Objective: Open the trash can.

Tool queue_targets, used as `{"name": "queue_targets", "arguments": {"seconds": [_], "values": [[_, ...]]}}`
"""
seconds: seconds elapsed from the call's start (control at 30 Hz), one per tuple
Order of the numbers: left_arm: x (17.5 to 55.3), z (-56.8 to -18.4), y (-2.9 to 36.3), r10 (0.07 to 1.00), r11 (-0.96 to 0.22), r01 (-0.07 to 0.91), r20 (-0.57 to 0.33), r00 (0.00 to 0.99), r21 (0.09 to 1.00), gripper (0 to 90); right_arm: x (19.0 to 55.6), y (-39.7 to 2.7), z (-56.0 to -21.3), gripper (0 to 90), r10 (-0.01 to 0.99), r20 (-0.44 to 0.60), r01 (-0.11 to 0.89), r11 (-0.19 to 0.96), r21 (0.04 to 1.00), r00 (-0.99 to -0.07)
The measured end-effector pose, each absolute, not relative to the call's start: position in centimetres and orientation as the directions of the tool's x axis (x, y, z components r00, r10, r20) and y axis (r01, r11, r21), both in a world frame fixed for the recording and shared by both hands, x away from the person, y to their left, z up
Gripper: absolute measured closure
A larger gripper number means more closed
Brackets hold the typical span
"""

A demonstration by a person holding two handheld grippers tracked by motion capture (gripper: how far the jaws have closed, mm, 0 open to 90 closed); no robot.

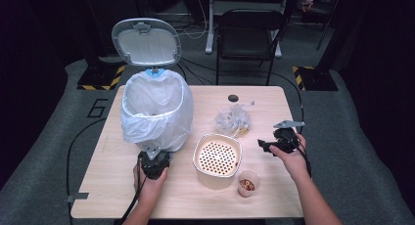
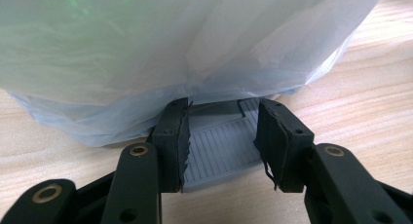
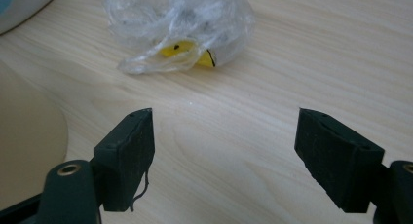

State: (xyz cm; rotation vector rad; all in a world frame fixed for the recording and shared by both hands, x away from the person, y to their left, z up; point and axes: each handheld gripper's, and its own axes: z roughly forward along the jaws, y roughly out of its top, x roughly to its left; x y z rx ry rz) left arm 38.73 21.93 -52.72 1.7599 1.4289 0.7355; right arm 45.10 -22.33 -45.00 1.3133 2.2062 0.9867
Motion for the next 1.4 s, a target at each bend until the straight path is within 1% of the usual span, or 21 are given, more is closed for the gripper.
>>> {"name": "queue_targets", "arguments": {"seconds": [0.1,0.17,0.37,0.47,0.53,0.67,0.7,0.73,0.8,0.83,0.93,0.97,1.03,1.07,1.1,1.13,1.17,1.27,1.33,1.4], "values": [[38.7,-52.7,21.9,0.976,-0.105,0.553,-0.020,0.215,0.827,55.4,45.4,-22.1,-44.4,22.3,0.871,0.017,0.597,0.323,0.735,-0.492],[38.7,-52.7,21.9,0.977,-0.102,0.552,-0.022,0.214,0.828,55.4,46.1,-21.6,-43.3,21.3,0.861,0.004,0.583,0.341,0.738,-0.508],[38.7,-52.7,22.0,0.976,-0.107,0.558,-0.022,0.219,0.823,55.4,47.1,-20.6,-41.6,19.5,0.848,0.002,0.566,0.351,0.746,-0.530],[38.7,-52.7,22.0,0.976,-0.106,0.558,-0.022,0.218,0.823,55.4,47.7,-20.1,-40.8,17.4,0.841,-0.004,0.556,0.361,0.749,-0.540],[38.7,-52.7,21.9,0.977,-0.098,0.552,-0.025,0.211,0.828,55.4,48.5,-19.5,-40.2,14.2,0.837,-0.009,0.548,0.366,0.752,-0.547],[38.7,-52.7,21.9,0.976,-0.101,0.559,-0.026,0.215,0.823,55.4,49.2,-18.9,-40.1,13.0,0.842,-0.003,0.554,0.358,0.752,-0.540],[38.7,-52.7,22.0,0.976,-0.109,0.558,-0.019,0.218,0.823,55.4,49.5,-18.7,-40.2,11.4,0.843,0.003,0.557,0.353,0.752,-0.538],[38.7,-52.7,22.0,0.976,-0.105,0.558,-0.022,0.216,0.823,55.4,49.9,-18.5,-40.3,7.4,0.842,0.002,0.560,0.357,0.748,-0.539],[38.7,-52.7,22.0,0.976,-0.106,0.558,-0.022,0.218,0.823,55.4,50.8,-17.8,-40.7,3.6,0.847,0.016,0.575,0.348,0.741,-0.532],[38.7,-52.7,22.0,0.976,-0.107,0.557,-0.021,0.217,0.823,55.4,51.0,-17.5,-40.8,3.5,0.848,0.031,0.579,0.334,0.744,-0.529],[38.7,-52.7,22.0,0.976,-0.109,0.558,-0.019,0.218,0.822,55.4,51.5,-17.2,-41.0,1.4,0.846,0.033,0.577,0.335,0.745,-0.533],[38.7,-52.7,21.9,0.976,-0.103,0.559,-0.025,0.216,0.823,55.4,52.0,-16.9,-41.3,0.0,0.842,0.011,0.566,0.352,0.745,-0.539],[38.7,-52.7,22.0,0.976,-0.107,0.559,-0.022,0.218,0.823,55.4,52.2,-16.7,-41.4,0.0,0.851,0.023,0.579,0.336,0.743,-0.524],[38.7,-52.7,21.9,0.976,-0.103,0.559,-0.025,0.216,0.823,55.4,52.4,-16.7,-41.5,0.0,0.844,0.005,0.564,0.354,0.746,-0.536],[38.7,-52.7,22.0,0.976,-0.110,0.558,-0.018,0.219,0.823,55.4,52.5,-16.4,-41.5,0.0,0.858,0.029,0.585,0.324,0.743,-0.512],[38.7,-52.7,22.0,0.976,-0.109,0.558,-0.019,0.219,0.823,55.4,52.8,-16.6,-41.7,0.0,0.850,-0.001,0.563,0.350,0.748,-0.527],[38.7,-52.7,22.0,0.976,-0.109,0.559,-0.019,0.218,0.822,55.4,53.0,-16.2,-41.8,0.0,0.873,0.015,0.588,0.316,0.744,-0.488],[38.7,-52.7,22.0,0.976,-0.110,0.558,-0.018,0.219,0.822,55.4,53.4,-16.3,-42.0,0.0,0.873,0.008,0.580,0.317,0.751,-0.487],[38.7,-52.7,21.9,0.976,-0.103,0.560,-0.024,0.216,0.822,55.4,54.0,-16.2,-42.4,0.0,0.880,0.038,0.598,0.289,0.747,-0.473],[38.7,-52.7,22.0,0.976,-0.109,0.558,-0.019,0.218,0.822,55.4,54.3,-16.0,-42.7,0.0,0.884,0.045,0.609,0.283,0.741,-0.466]]}}
